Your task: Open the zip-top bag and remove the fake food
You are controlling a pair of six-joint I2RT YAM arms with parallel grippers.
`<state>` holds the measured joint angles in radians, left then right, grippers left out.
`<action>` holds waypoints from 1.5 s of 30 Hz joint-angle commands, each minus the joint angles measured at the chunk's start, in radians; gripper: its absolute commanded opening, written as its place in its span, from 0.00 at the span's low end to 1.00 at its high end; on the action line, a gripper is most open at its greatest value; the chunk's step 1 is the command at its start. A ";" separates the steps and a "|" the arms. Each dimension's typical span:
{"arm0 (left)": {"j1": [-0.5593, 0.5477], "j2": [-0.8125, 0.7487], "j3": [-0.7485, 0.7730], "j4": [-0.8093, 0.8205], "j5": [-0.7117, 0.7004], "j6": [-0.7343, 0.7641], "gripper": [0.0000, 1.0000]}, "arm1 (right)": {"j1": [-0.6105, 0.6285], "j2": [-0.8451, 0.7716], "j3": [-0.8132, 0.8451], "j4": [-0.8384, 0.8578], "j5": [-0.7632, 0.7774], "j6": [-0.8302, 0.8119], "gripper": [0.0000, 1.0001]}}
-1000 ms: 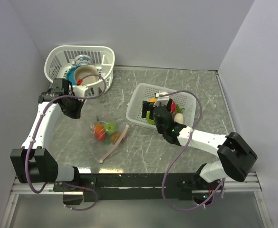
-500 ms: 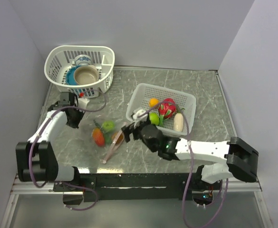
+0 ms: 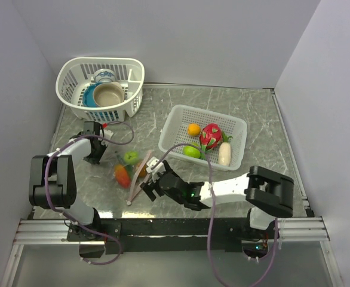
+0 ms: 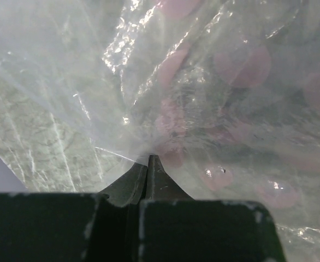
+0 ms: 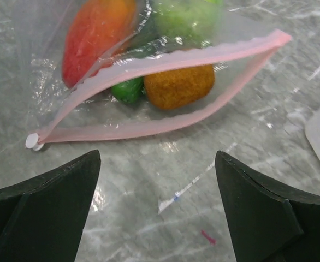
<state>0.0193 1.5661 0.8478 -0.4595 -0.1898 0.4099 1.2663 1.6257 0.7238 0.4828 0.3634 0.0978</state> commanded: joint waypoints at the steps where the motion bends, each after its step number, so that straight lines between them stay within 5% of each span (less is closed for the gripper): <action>1: 0.001 -0.018 0.020 0.038 -0.020 0.023 0.01 | -0.021 0.075 0.106 0.089 -0.030 -0.040 0.93; 27: -0.045 -0.063 0.172 -0.149 0.127 -0.011 0.01 | -0.133 0.342 0.298 0.034 -0.188 0.006 0.90; 41: -0.048 -0.090 0.209 -0.228 0.170 -0.019 0.02 | -0.128 0.255 0.200 0.103 -0.182 0.022 0.61; 45: -0.047 -0.115 0.284 -0.304 0.224 -0.028 0.01 | -0.128 0.240 0.189 0.089 -0.176 0.037 0.44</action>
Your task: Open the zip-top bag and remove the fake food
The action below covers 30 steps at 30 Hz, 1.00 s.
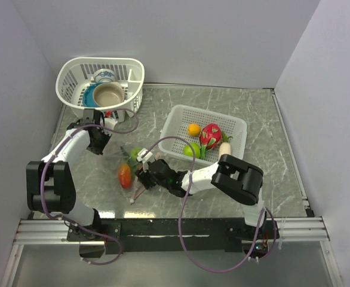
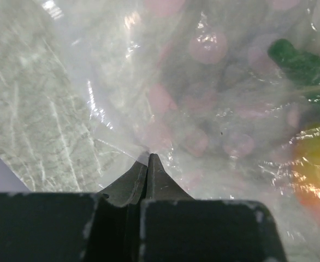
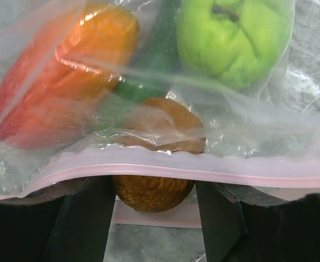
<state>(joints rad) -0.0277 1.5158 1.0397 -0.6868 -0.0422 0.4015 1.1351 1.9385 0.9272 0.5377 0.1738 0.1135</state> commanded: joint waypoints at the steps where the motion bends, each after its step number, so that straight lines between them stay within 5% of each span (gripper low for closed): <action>1: 0.000 -0.072 0.095 -0.077 0.068 -0.017 0.01 | 0.008 -0.084 -0.022 0.036 0.016 0.026 0.34; 6: 0.026 -0.094 0.065 0.001 -0.024 0.011 0.01 | 0.015 -0.229 -0.132 0.025 0.035 0.063 0.01; 17: 0.063 -0.101 0.037 0.029 -0.082 0.042 0.01 | -0.001 -0.709 -0.384 -0.084 0.194 0.091 0.00; 23: 0.061 -0.109 0.040 0.018 -0.077 0.039 0.01 | -0.204 -0.756 -0.380 -0.074 0.300 0.103 0.01; 26: 0.061 -0.112 0.036 0.020 -0.077 0.042 0.01 | -0.256 -0.712 -0.320 -0.091 0.260 0.078 0.39; 29: 0.061 -0.114 0.026 0.023 -0.082 0.043 0.01 | -0.274 -0.678 -0.283 -0.084 0.260 0.048 1.00; 30: 0.060 -0.115 0.025 0.026 -0.082 0.043 0.01 | -0.278 -0.671 -0.272 -0.097 0.259 0.045 1.00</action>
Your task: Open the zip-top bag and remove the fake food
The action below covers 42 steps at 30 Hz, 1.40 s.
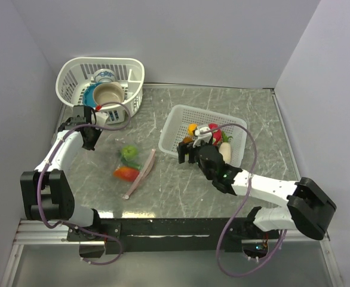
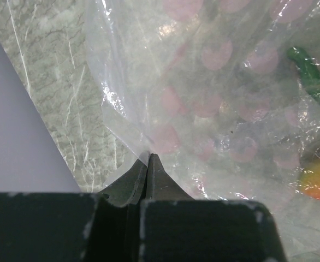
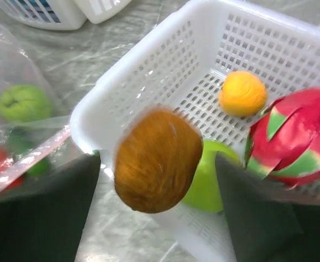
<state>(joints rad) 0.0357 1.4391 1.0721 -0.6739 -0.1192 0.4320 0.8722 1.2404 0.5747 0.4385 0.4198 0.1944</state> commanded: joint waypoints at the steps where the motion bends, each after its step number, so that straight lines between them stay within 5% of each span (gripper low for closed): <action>1: -0.003 -0.039 -0.009 0.014 -0.005 0.014 0.01 | -0.016 0.027 0.091 -0.006 0.011 -0.039 1.00; 8: -0.003 -0.037 -0.018 0.023 -0.004 0.019 0.01 | 0.030 -0.018 0.061 0.002 -0.113 -0.053 1.00; 13: -0.003 -0.028 -0.024 0.039 -0.011 0.024 0.01 | 0.270 0.072 0.039 0.019 -0.101 -0.084 0.98; 14: -0.002 -0.023 -0.024 0.040 -0.013 0.021 0.01 | 0.292 0.100 0.040 0.047 -0.104 -0.070 0.92; 16: -0.003 -0.013 -0.023 0.040 -0.008 0.014 0.01 | 0.342 0.196 0.045 0.087 -0.093 -0.044 0.38; 18: -0.003 -0.005 -0.020 0.043 -0.016 0.014 0.01 | 0.358 0.267 0.069 0.140 -0.076 -0.027 0.00; 23: -0.002 0.000 -0.024 0.056 -0.036 0.024 0.01 | 0.363 0.442 0.171 0.186 -0.117 -0.055 0.05; 30: -0.003 0.021 -0.017 0.063 -0.037 0.022 0.01 | 0.360 0.570 0.301 0.197 -0.194 -0.098 0.52; 42: -0.003 0.026 -0.012 0.065 -0.037 0.034 0.01 | 0.329 0.719 0.467 0.150 -0.259 -0.099 0.60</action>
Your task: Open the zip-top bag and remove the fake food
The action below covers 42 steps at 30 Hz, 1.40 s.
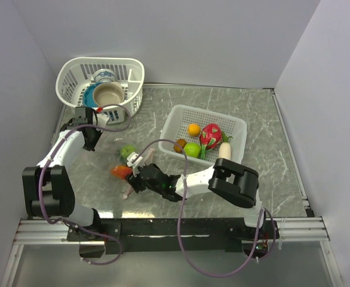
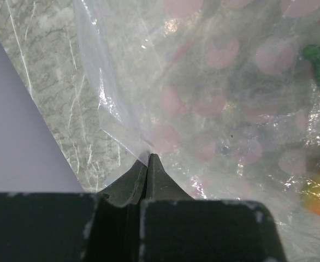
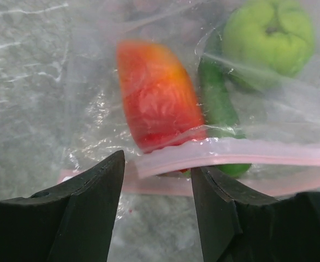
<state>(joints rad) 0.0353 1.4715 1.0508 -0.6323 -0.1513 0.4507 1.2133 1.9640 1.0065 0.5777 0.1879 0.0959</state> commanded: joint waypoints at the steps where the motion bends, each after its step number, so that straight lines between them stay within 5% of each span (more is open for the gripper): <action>1: -0.002 -0.005 0.005 0.026 -0.008 0.017 0.01 | -0.012 -0.032 0.005 0.020 -0.030 0.008 0.60; 15: -0.011 0.062 -0.086 0.221 -0.122 0.048 0.01 | -0.020 -0.178 -0.216 0.103 -0.010 -0.001 0.60; 36: -0.126 0.099 -0.052 0.137 -0.117 -0.040 0.01 | -0.058 0.007 0.027 0.034 -0.064 -0.117 0.60; 42: -0.147 0.108 -0.051 0.125 -0.102 -0.061 0.01 | -0.055 0.033 0.093 0.004 -0.154 -0.107 0.72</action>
<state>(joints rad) -0.0959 1.5845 0.9714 -0.4911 -0.2741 0.4229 1.1599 1.9865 1.0248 0.5785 0.1040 0.0017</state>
